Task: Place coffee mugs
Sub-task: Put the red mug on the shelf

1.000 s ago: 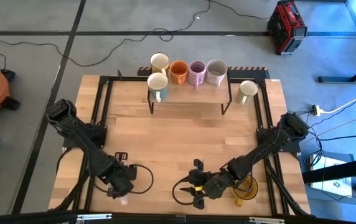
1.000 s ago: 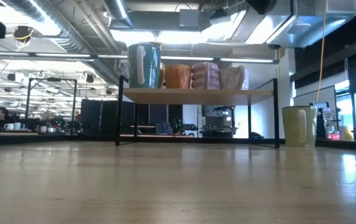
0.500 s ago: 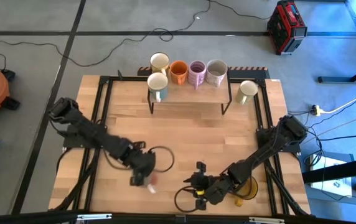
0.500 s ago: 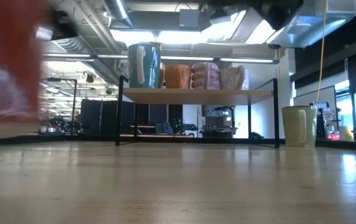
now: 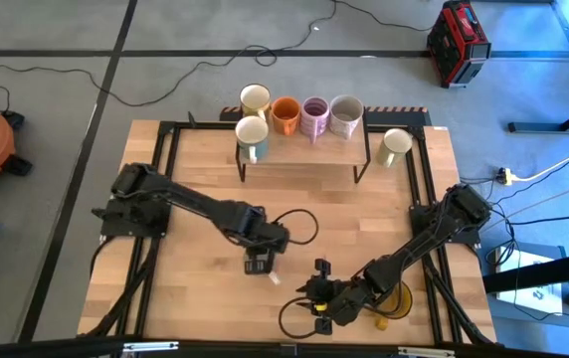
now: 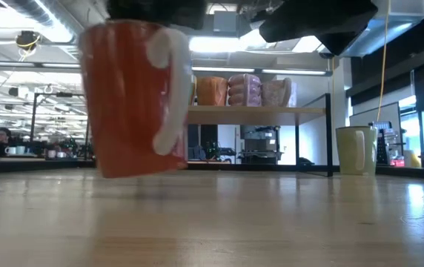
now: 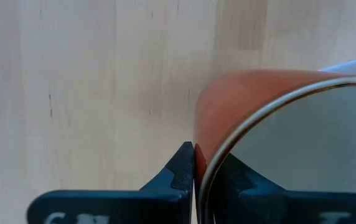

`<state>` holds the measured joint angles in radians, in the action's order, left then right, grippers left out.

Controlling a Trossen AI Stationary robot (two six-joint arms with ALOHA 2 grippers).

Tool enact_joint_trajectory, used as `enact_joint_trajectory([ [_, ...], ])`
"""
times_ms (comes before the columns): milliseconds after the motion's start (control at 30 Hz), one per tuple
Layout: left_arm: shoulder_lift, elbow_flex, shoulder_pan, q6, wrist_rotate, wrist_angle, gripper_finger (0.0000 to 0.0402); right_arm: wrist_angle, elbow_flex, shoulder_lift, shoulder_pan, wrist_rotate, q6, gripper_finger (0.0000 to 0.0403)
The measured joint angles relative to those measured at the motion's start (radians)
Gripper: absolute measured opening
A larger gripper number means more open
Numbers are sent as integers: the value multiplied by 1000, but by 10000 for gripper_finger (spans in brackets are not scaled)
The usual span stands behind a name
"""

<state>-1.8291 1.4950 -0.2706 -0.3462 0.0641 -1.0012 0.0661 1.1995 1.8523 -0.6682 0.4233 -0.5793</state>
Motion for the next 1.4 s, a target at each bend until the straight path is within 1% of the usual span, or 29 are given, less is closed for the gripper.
enact_joint_trajectory([
  [200,-114,104,3,16,-5,-46,20,27,0,0,0,-26,-13,140],
  [367,-154,146,4,8,-33,-65,22,44,0,0,0,-64,-20,140],
  [433,-156,147,3,3,-33,-61,36,44,0,0,0,-69,-20,140],
  [633,-152,146,1,0,-31,-59,101,59,0,0,0,-77,-19,140],
  [733,-139,171,-3,-1,-33,-91,124,73,0,0,0,-77,-14,140],
  [833,-133,246,-7,0,-30,-143,136,72,0,-1,0,-77,6,140],
  [900,-134,316,-17,0,-24,-234,138,73,0,-1,1,-77,9,140],
  [1000,-130,417,-47,1,-10,-317,140,73,0,-1,16,-79,18,140],
  [1067,-99,443,-86,1,40,-345,140,73,0,-1,34,-91,20,143],
  [1167,-13,435,-149,-20,86,-320,140,70,0,-1,56,-98,24,163],
  [1233,43,397,-189,-73,132,-322,141,61,1,-1,68,-76,30,184],
  [1333,142,306,-257,-153,213,-308,141,51,-4,-2,91,-76,55,214],
  [1400,220,228,-305,-228,260,-274,141,-18,-45,-4,103,-79,90,227],
])
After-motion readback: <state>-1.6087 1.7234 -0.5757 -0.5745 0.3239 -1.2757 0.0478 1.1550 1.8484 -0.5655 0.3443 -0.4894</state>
